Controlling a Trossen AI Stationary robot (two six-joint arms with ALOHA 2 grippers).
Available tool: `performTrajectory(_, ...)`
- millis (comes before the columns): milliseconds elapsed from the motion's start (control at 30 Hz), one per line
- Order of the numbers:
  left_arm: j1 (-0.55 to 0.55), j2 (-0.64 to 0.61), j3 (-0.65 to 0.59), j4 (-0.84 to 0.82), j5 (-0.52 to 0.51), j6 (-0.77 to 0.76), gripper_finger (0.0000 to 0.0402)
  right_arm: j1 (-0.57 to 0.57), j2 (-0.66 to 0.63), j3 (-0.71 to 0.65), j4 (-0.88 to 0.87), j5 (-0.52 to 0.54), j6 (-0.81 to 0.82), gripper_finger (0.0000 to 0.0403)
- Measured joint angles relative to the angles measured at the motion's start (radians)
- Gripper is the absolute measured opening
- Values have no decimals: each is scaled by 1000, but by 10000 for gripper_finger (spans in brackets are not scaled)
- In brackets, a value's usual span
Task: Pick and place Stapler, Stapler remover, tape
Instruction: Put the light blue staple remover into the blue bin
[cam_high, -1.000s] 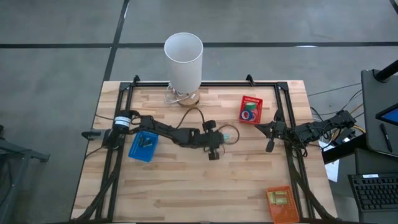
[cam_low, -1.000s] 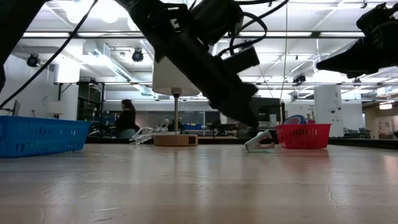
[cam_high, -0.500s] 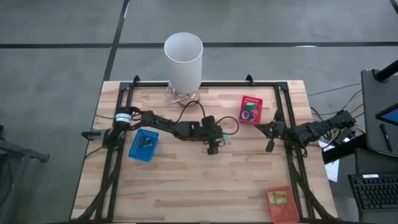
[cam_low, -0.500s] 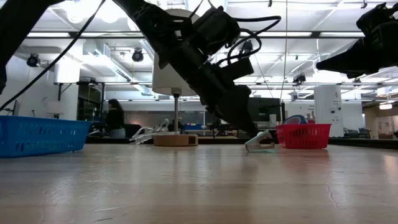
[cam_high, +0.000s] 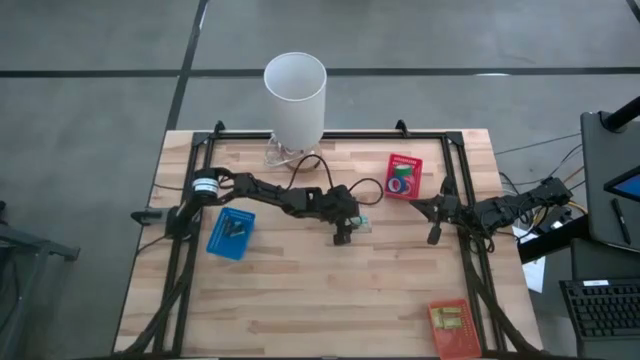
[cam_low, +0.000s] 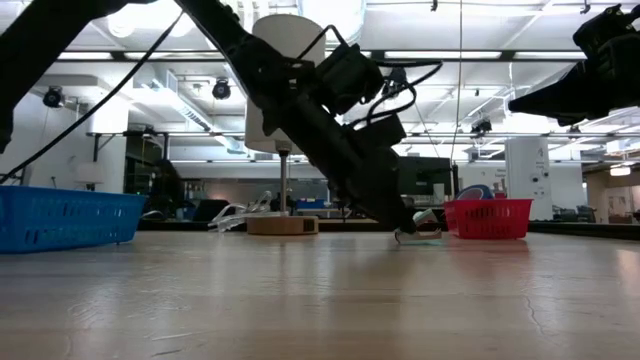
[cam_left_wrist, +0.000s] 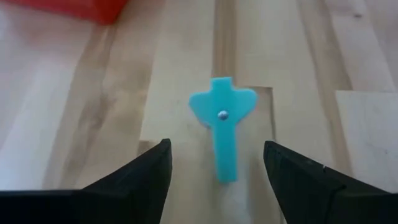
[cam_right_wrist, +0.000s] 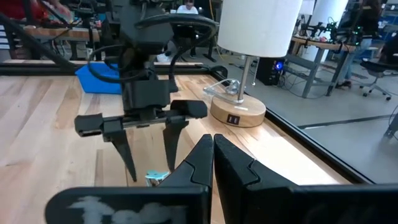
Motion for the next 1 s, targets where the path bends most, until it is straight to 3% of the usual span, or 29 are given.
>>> performTrajectory(200, -2, 11, 0, 57, 9, -11, 245, 0, 0, 0, 0, 0, 1, 9)
performTrajectory(333, -2, 11, 0, 54, 14, -15, 215, 0, 0, 0, 0, 0, 0, 9)
performTrajectory(700, -1, 11, 0, 34, 15, -16, 36, 0, 0, 0, 0, 0, 1, 9)
performTrajectory(1000, -9, -9, 2, -55, 15, -13, 46, 0, 0, 0, 0, 0, 1, 9)
